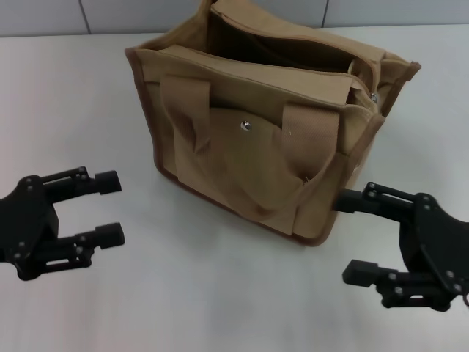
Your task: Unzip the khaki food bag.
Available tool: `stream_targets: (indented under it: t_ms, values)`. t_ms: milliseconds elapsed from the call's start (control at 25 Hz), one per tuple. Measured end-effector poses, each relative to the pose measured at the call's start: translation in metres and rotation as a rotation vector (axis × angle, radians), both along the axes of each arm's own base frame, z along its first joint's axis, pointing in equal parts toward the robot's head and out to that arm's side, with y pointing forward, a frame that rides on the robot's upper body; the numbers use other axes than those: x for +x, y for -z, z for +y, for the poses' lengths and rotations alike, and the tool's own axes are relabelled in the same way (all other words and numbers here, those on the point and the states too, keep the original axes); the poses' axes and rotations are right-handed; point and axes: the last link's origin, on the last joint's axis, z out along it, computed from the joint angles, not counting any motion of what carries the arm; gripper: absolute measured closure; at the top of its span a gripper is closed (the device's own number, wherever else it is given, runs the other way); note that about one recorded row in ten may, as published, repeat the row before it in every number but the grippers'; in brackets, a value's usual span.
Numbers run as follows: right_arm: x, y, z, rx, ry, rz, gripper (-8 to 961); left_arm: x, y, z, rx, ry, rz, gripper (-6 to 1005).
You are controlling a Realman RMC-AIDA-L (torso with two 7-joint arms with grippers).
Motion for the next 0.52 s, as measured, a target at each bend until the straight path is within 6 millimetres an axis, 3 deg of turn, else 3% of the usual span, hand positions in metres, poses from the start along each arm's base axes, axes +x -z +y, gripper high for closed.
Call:
stream_targets:
  t_ms: [520]
  values:
    - [-0.0012, 0.0034, 0.0016, -0.006, -0.001, -0.005, 139, 0.0037, 0.0022, 0.0008, -0.023, 0.015, 0.008, 254]
